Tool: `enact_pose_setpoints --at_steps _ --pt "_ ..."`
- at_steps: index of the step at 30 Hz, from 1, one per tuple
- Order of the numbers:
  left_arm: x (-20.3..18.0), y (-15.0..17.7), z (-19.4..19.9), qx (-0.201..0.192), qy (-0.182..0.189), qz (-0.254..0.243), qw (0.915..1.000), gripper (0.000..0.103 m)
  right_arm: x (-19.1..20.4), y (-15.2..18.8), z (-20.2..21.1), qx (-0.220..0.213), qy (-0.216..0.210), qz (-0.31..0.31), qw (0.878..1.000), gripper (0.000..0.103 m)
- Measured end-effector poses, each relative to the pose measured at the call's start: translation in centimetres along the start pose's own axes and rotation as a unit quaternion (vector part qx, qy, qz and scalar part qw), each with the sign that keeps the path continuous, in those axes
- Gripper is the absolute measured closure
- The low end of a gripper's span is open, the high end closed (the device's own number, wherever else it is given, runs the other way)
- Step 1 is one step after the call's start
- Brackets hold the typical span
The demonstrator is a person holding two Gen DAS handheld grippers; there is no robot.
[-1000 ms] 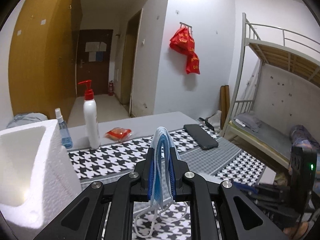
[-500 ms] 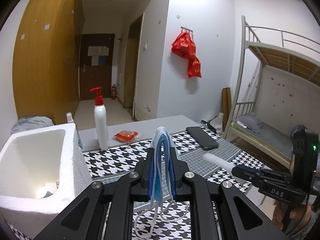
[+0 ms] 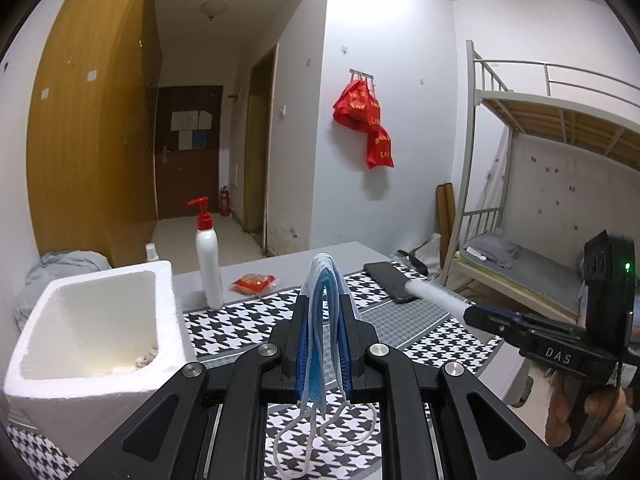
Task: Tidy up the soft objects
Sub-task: 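Carry the white stick to the foam box with the right tool while the left tool carries the mask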
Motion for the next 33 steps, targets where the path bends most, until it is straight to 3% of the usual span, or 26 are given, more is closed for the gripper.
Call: enact_pose_setpoints --at_steps 14,33 --pt "1.6 -0.8 4.3 -0.031 -0.03 0.003 0.9991 0.089 3.9 -1.8 2.1 -0.028 -0.025 0.045 0.998 0.084" --pt "7.1 -2.0 8.8 -0.071 -0.098 0.04 0.9919 0.089 9.5 -3.6 0.7 -0.041 -0.087 0.096 0.991 0.084"
Point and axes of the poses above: each gripper's, at about its wrist camera, not at the fingertips, and z roughly against the way its jaws point, x to its left, y to its underside, the point moved 5 cm from there along -z, roughly the way its jaws point, and after that the axes turned 15 degrees about z, right-handed, at the moved point
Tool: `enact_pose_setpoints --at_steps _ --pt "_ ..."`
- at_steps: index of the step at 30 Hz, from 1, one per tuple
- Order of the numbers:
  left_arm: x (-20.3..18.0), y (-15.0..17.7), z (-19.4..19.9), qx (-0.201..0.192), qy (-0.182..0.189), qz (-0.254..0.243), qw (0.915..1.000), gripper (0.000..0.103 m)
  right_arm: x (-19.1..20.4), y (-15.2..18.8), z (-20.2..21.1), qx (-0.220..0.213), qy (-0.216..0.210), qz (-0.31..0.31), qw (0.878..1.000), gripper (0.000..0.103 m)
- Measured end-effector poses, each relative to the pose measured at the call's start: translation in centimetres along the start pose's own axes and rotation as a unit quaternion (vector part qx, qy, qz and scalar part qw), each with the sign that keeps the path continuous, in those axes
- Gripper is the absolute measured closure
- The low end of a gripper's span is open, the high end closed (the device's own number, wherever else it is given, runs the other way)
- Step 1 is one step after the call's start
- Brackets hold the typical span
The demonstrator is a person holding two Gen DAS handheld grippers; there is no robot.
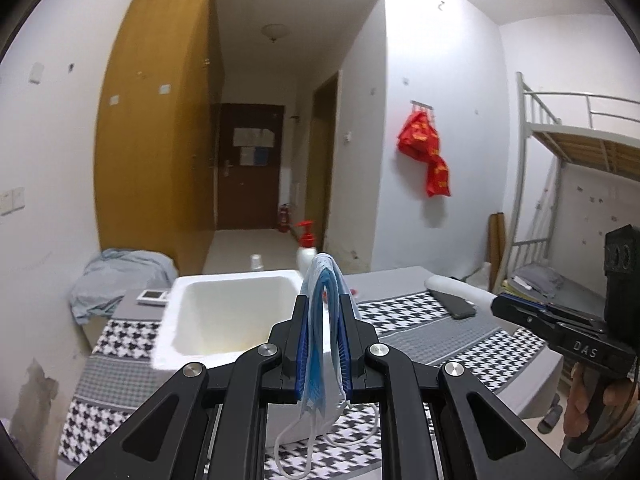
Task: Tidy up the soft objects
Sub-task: 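Carry the white stick to the foam box with the right tool while the left tool carries the mask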
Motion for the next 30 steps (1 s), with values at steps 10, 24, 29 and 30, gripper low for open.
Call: enact_pose_setpoints --at_steps 10,24,29,30 --pt "3.2 -0.8 1.4 -0.018 -0.046 0.012 0.9987 0.089 1.9 -1.1 -2.0 -0.005 -0.039 0.023 0.999 0.084" --pt "7.4 -1.4 2.1 -0.034 -0.111 0.037 0.9926 0.089 3.7 -2.0 -7.1 0.01 -0.101 0.046 0.994 0.084" --pt "8.9 -1.6 2.0 -0.036 -0.127 0.042 0.9904 0.089 4.6 -2.5 -8.7 0.019 -0.108 0.051 0.993 0.084" --pt "9.2 -1.6 2.0 -0.037 -0.132 0.042 0.9897 0.089 4.9 -2.6 -9.1 0.02 -0.11 0.054 0.992 0.084"
Point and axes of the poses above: each gripper's, at about its wrist camera, not at the fingertips, and z roughly against the way its jaws point, x to its left, y to its underside, the point moved 5 cm from there along -z, roughly the way its jaws point, and after that the axes turned 15 degrees about z, right-handed, at the moved point
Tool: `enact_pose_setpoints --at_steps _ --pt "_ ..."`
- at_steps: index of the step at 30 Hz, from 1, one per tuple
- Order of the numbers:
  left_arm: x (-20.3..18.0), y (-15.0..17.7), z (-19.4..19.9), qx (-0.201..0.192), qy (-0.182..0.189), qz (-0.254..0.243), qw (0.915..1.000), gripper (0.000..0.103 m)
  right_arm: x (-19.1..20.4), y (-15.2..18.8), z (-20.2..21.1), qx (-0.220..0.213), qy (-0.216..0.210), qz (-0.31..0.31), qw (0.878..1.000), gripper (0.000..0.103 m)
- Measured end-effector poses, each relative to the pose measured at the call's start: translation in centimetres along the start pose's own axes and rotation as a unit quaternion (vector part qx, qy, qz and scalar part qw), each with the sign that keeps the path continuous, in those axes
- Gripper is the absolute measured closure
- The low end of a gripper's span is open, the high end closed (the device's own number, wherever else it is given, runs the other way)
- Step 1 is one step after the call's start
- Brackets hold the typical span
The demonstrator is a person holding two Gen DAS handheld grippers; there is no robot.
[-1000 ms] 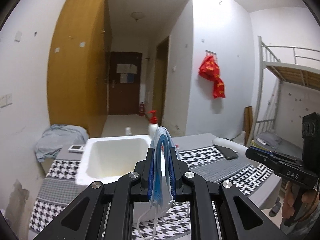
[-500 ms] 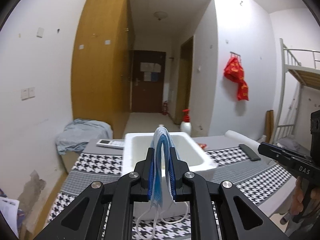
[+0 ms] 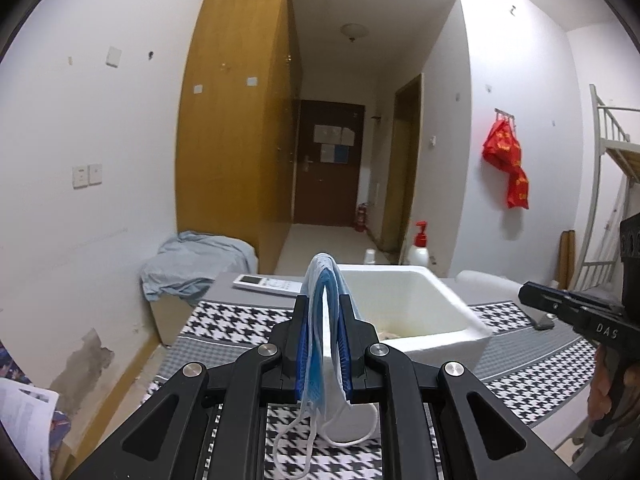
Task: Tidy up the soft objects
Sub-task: 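Carry the white stick to the foam box with the right tool while the left tool carries the mask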
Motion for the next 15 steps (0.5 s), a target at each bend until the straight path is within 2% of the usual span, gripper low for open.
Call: enact_pose_setpoints --at_steps 15 --pt "3.3 0.2 0.0 -0.001 -0.026 0.0 0.9997 0.089 2.8 -1.9 -5.6 0.026 -0.032 0.02 0.999 0.084"
Point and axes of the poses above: each gripper's, at about its wrist camera, not at the fingertips, and z roughly against the way its jaws point, x to its left, y to its underside, the point moved 5 cm from there along -z, roughly the way its jaws point, and after that the axes turned 15 degrees about z, right-handed, at the moved point
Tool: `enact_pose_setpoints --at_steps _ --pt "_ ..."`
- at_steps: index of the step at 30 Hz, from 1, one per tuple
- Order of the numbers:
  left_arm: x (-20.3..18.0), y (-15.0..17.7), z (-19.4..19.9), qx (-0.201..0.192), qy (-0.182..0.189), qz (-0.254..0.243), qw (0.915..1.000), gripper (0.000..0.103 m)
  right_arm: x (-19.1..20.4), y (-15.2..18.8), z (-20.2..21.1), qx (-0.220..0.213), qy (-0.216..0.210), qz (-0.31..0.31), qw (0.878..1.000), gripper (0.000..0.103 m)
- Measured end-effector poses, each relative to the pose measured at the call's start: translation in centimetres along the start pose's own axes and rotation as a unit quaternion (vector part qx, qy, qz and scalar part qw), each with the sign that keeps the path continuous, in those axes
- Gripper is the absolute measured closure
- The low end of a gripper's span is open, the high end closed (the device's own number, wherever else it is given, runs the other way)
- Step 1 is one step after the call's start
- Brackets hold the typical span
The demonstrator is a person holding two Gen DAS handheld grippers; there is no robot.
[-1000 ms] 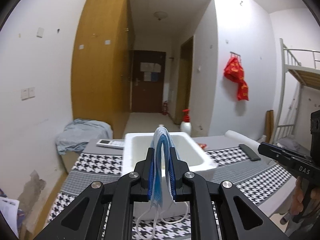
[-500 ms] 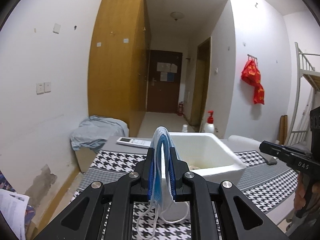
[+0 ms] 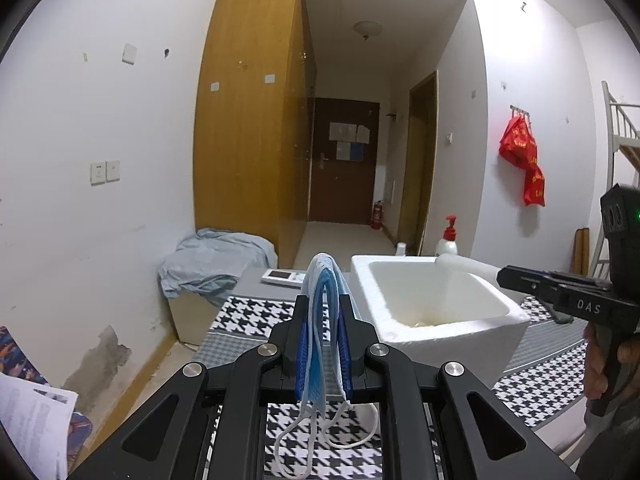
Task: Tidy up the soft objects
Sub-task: 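Carry the white stick to the foam box with the right tool while the left tool carries the mask, then lower the white stick into the foam box and open the right tool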
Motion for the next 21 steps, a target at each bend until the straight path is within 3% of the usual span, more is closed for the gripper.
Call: enact_pose_setpoints --at_steps 21 --pt "1.9 0.2 -1.1 0.009 -0.008 0.011 0.9999 0.089 0.5 -0.8 -5.2 0.038 0.005 0.003 0.999 0.084"
Point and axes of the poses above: each gripper's, at about its wrist camera, not at the fingertips, and z roughly against the way its jaws point, x to its left, y to its underside, the point moved 5 cm from there along -z, roughly the way its jaws point, and after that the axes turned 15 degrees about z, right-handed, at the moved point
